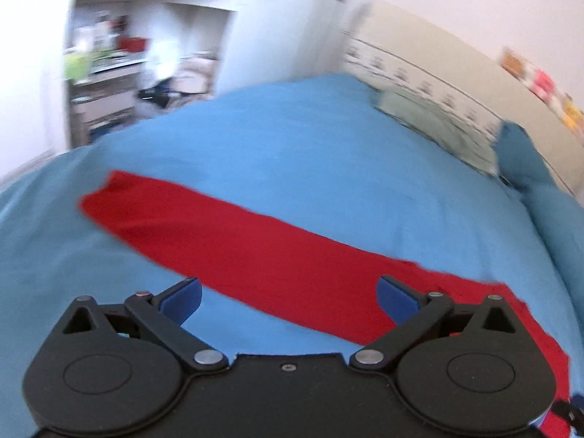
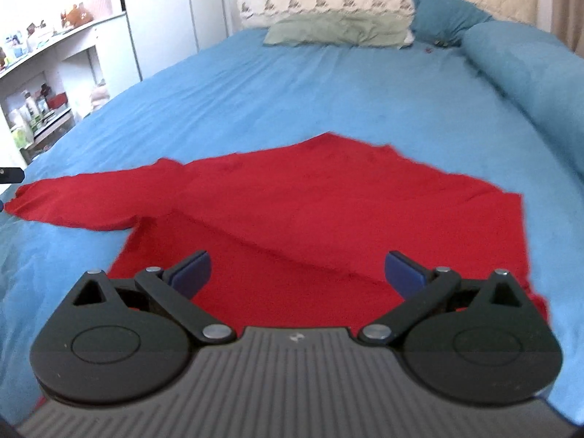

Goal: Fold small clothes
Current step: 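Grasp the other sleeve with the left tool and fold it across the body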

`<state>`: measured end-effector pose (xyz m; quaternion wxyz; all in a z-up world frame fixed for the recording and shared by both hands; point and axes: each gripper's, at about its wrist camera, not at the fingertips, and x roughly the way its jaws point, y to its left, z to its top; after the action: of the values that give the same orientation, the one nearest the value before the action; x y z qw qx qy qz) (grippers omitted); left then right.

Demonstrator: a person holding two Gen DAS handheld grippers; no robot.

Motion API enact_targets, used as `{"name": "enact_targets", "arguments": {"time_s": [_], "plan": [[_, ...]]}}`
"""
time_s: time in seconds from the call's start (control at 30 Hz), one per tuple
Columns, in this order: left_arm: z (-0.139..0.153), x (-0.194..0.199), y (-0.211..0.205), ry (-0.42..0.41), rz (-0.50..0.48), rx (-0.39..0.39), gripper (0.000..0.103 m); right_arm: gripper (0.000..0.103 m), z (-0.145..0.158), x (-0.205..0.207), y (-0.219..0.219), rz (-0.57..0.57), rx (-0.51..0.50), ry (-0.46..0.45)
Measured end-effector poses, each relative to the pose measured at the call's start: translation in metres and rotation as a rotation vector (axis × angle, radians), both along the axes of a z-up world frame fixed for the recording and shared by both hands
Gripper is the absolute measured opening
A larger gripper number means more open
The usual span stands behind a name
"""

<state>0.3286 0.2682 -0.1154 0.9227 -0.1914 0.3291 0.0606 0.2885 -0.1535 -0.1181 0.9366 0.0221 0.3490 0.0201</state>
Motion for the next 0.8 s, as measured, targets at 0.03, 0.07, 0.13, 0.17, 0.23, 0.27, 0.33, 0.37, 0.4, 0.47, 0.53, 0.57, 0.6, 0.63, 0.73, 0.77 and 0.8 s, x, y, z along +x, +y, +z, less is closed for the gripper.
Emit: {"name": "enact_targets", "arguments": {"time_s": [0.03,0.07,0.13,0.17,0.23,0.27,0.33,0.37,0.4,0.47,0.53,0.57,0.6,0.63,0.73,0.77,0.8], "plan": [[-0.005,0.001,0.011,0.000,0.022,-0.012,0.103,0.103,-0.001,0.003,0.008,0.014,0.011,0.011],[-0.011,0.003,0.023,0.001,0.045,-0.028,0.101,0.103,-0.003,0.005,0.014,0.031,0.023,0.021],[-0.025,0.009,0.047,0.018,0.094,-0.060,0.096,0.103,-0.007,0.010,0.027,0.052,0.035,0.032],[-0.031,0.012,0.057,0.027,0.110,-0.077,0.090,0.103,-0.010,0.013,0.034,0.060,0.034,0.038],[-0.047,0.021,0.076,0.046,0.145,-0.126,0.080,0.103,-0.016,0.018,0.045,0.065,0.023,0.055],[-0.054,0.025,0.085,0.050,0.160,-0.152,0.073,0.103,-0.019,0.020,0.049,0.066,0.022,0.063],[-0.065,0.029,0.099,0.044,0.189,-0.193,0.058,0.103,-0.025,0.024,0.056,0.068,0.021,0.071],[-0.069,0.031,0.103,0.043,0.198,-0.202,0.051,0.103,-0.028,0.025,0.058,0.061,0.016,0.061],[-0.073,0.035,0.107,0.035,0.205,-0.207,0.048,0.103,-0.029,0.025,0.059,0.053,0.010,0.053],[-0.075,0.042,0.114,0.016,0.212,-0.202,0.035,0.103,-0.034,0.027,0.061,0.039,0.012,0.044],[-0.076,0.051,0.120,0.010,0.226,-0.201,0.027,0.103,-0.036,0.029,0.062,0.028,0.025,0.037],[-0.078,0.054,0.123,0.004,0.238,-0.217,0.024,0.103,-0.037,0.031,0.061,0.027,0.032,0.037],[-0.080,0.055,0.126,-0.005,0.252,-0.236,0.022,0.103,-0.038,0.032,0.060,0.025,0.034,0.037],[-0.081,0.056,0.127,-0.008,0.256,-0.236,0.018,0.103,-0.039,0.032,0.059,0.024,0.034,0.037],[-0.081,0.057,0.122,-0.008,0.256,-0.202,0.012,0.103,-0.044,0.035,0.061,0.017,0.029,0.044],[-0.080,0.058,0.121,-0.006,0.254,-0.188,0.009,0.103,-0.045,0.036,0.061,0.014,0.031,0.047],[-0.079,0.058,0.118,-0.006,0.252,-0.178,0.008,0.103,-0.047,0.037,0.061,0.012,0.033,0.049]]}}
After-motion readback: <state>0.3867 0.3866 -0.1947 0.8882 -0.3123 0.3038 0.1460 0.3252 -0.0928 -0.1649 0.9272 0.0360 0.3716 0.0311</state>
